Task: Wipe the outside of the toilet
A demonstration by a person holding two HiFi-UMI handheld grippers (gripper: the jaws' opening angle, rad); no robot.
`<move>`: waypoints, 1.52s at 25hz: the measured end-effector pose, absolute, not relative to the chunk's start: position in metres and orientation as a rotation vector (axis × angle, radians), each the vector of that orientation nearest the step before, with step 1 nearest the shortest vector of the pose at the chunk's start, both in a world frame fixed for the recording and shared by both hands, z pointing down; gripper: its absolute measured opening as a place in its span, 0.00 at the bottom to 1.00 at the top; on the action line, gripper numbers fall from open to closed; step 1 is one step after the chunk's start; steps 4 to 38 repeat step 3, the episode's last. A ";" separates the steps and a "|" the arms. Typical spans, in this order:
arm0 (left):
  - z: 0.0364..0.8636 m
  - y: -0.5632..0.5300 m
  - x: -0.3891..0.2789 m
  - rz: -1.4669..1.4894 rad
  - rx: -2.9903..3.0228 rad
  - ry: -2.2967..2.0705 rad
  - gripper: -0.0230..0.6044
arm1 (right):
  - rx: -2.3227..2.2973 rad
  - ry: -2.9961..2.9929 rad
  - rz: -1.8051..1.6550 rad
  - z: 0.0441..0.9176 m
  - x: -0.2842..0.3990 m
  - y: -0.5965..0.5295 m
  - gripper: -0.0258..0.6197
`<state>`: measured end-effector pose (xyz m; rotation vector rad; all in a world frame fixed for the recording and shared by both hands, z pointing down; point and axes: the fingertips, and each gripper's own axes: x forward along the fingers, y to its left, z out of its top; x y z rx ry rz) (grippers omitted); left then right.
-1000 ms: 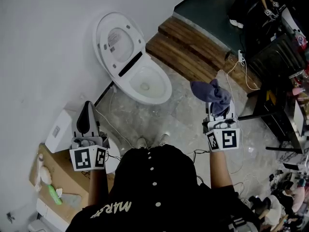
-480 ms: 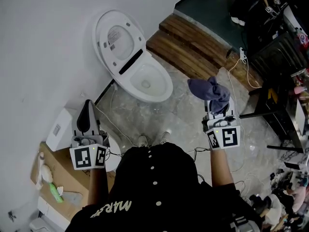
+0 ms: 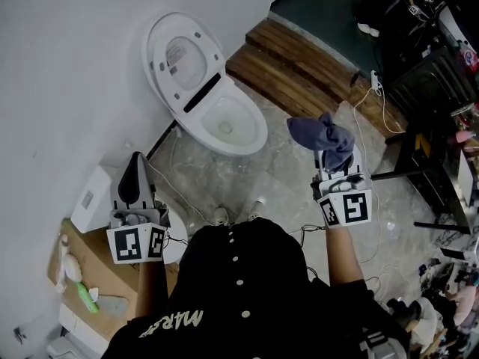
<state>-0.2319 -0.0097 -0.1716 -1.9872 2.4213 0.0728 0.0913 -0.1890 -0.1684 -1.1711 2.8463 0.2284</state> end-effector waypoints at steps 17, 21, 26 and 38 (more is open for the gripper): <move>-0.177 -0.012 -0.226 0.086 -1.995 2.399 0.05 | -1.158 2.850 0.230 -0.169 0.091 -0.189 0.22; -0.177 -0.012 -0.226 0.086 -1.995 2.399 0.05 | -1.158 2.850 0.230 -0.169 0.091 -0.189 0.22; -0.177 -0.012 -0.226 0.086 -1.995 2.399 0.05 | -1.158 2.850 0.230 -0.169 0.091 -0.189 0.22; -0.177 -0.012 -0.226 0.086 -1.995 2.399 0.05 | -1.158 2.850 0.230 -0.169 0.091 -0.189 0.22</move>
